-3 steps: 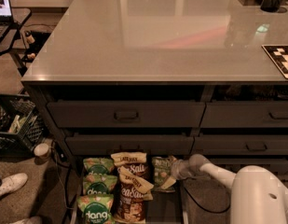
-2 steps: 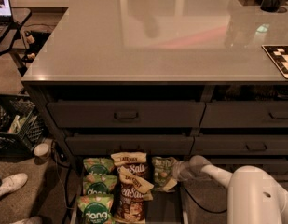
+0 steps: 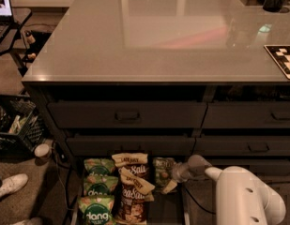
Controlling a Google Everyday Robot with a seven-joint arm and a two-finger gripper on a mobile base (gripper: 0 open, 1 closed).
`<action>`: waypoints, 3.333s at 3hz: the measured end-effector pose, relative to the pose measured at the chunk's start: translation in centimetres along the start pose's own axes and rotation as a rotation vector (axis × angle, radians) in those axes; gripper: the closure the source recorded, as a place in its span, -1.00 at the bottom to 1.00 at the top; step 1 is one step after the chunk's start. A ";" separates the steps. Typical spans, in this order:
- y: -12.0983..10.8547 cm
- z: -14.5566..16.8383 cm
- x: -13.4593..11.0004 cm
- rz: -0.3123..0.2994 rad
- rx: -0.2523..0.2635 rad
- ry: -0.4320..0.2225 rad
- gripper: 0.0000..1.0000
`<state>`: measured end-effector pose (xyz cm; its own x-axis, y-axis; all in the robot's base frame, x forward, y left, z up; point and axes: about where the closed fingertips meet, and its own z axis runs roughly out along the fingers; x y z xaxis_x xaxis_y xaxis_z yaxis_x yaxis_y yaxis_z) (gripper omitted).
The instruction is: Pick green jalapeno chip bag from bottom drawer and place on counter
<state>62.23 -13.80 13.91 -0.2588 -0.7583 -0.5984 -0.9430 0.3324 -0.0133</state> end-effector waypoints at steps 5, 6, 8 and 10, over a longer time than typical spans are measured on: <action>-0.3 0.0 0.0 -0.001 0.002 0.000 1.00; -0.3 -0.3 -0.2 0.000 0.001 0.000 1.00; 1.1 -5.3 -1.2 0.071 -0.012 0.002 1.00; 2.1 -9.1 -0.3 0.141 0.032 0.045 1.00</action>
Offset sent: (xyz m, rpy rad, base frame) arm 0.0029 -0.0013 0.0004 -0.0008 -0.0015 -0.0006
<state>58.43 -17.95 21.37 -0.3983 -0.7267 -0.5597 -0.8897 0.4546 0.0428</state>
